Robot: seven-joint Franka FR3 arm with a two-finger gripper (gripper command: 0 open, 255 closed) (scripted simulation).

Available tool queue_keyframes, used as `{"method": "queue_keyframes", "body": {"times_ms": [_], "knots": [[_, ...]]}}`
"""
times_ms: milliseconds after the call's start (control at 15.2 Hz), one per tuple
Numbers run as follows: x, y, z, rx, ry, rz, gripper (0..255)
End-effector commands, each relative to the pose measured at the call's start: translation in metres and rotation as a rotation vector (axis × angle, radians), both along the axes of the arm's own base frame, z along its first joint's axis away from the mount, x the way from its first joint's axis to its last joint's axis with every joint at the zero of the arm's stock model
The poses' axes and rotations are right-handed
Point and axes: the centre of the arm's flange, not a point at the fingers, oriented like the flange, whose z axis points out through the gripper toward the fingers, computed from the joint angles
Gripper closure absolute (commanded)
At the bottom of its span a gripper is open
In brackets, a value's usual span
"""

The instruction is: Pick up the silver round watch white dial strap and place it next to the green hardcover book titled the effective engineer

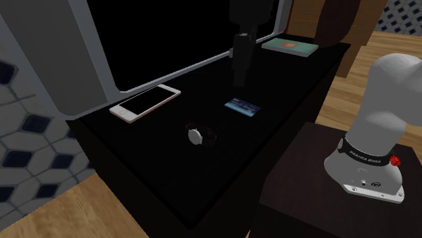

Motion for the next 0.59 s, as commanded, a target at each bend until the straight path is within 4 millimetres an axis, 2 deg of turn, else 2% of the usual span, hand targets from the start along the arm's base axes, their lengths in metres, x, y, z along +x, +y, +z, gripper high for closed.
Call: {"method": "queue_keyframes", "body": {"times_ms": [0,528], "knots": [[0.003,0.030,-0.004,0.000,0.003,0.014,0],[0.015,0.133,-0.026,-0.006,0.013,0.070,0]]}}
